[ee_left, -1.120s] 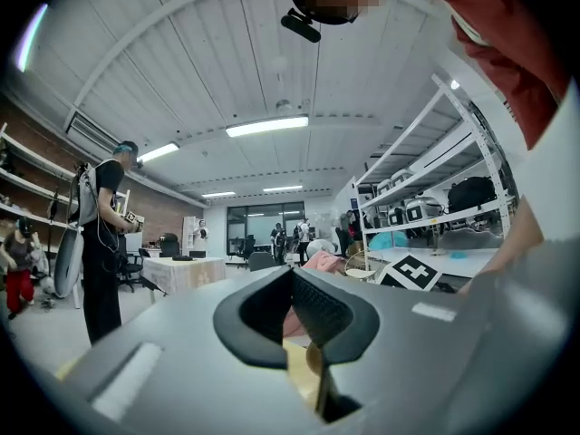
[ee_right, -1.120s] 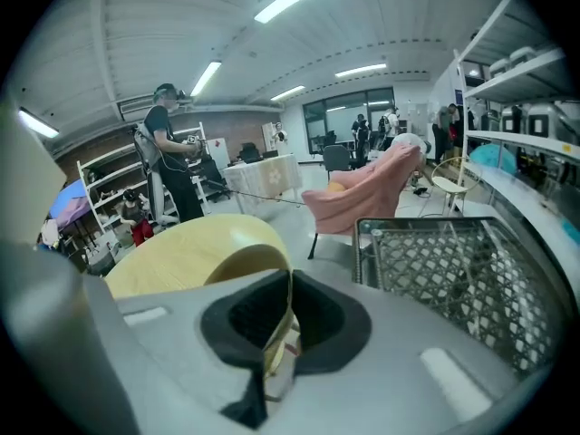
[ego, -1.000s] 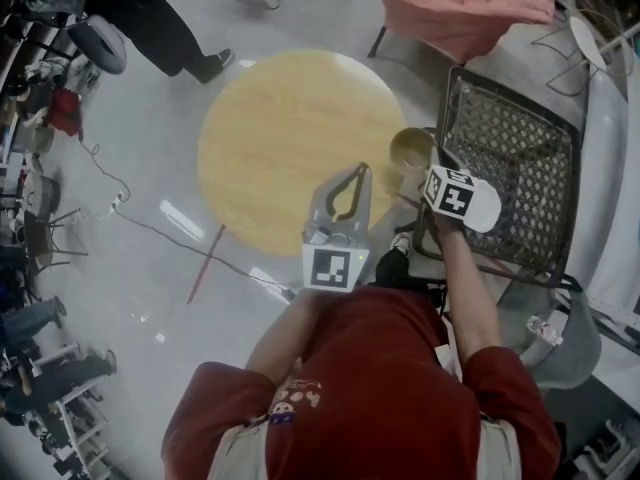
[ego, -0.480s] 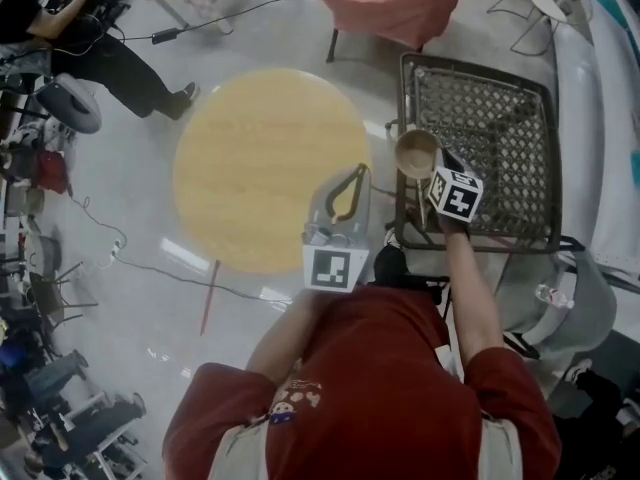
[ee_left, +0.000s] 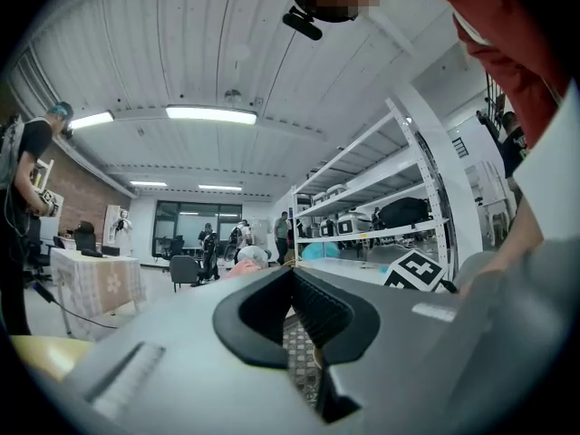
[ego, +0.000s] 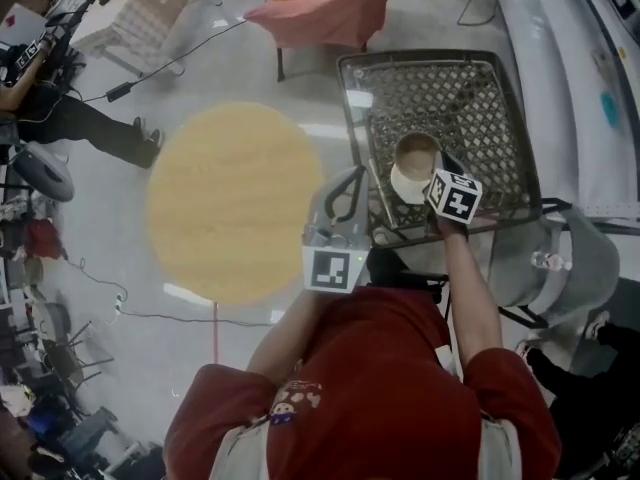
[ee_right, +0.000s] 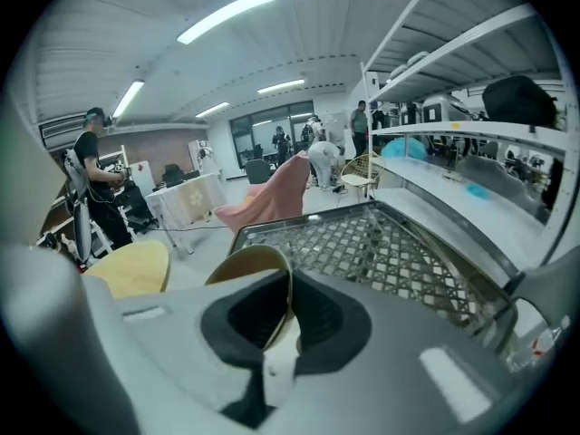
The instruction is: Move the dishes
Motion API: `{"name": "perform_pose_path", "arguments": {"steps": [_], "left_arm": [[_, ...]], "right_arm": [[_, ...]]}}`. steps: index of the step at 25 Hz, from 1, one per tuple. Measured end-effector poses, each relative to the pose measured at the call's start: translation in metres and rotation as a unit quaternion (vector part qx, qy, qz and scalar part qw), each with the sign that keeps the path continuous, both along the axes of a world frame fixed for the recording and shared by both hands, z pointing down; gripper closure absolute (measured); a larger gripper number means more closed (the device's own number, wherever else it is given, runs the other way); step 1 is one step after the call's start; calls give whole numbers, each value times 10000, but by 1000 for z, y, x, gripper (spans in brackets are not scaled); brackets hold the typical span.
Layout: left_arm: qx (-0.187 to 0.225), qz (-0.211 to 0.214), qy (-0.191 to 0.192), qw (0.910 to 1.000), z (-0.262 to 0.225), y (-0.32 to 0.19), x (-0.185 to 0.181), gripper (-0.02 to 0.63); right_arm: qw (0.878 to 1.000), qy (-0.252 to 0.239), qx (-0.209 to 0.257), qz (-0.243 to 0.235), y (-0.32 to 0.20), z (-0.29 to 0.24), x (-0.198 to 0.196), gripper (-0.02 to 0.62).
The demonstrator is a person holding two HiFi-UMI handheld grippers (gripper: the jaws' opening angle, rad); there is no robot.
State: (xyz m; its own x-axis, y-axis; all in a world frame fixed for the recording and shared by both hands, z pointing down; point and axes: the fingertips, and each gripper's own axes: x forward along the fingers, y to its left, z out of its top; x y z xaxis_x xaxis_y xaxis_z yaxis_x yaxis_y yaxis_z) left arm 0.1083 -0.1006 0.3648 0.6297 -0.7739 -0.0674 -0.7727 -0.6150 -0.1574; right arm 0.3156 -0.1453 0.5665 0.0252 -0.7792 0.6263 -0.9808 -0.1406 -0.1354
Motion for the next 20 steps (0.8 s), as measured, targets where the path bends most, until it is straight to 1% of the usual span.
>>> {"name": "perform_pose_path", "arguments": {"steps": [2,3,6,9,10,11,14,16,18,20], "left_arm": [[-117,105,199,9997,2,-2,18,598],[-148,176,232,9995,3,-2,28,598],[6,458,-37,9989,6,0,53,598],[-10,649,-69,9979,9,3,76,598],[-61,683,20,9976,9,5,82,598],[-107,711,125,9973,9,5,87,598],[-37,876,87,9961,7,7,101,598],[-137,928,201,9954,8,7,110,598],[-119,1023,182,9945,7,7,120,598],[-216,1087,270,9935,8,9,129,598]], "right_arm": [[9998,3,-10,179,6,2,22,578],[9997,2,-14,262,9,3,32,578],[9988,-3,-18,480,20,7,59,578],[9970,-16,-57,776,35,11,87,578],[9959,-37,-63,897,39,12,95,578],[9949,-62,-56,1004,43,12,103,578],[9926,-92,-19,1214,51,11,120,578],[9912,-86,-10,1322,56,10,131,578],[9899,-100,-3,1411,60,11,141,578],[9889,-139,-9,1482,65,15,148,578]]}}
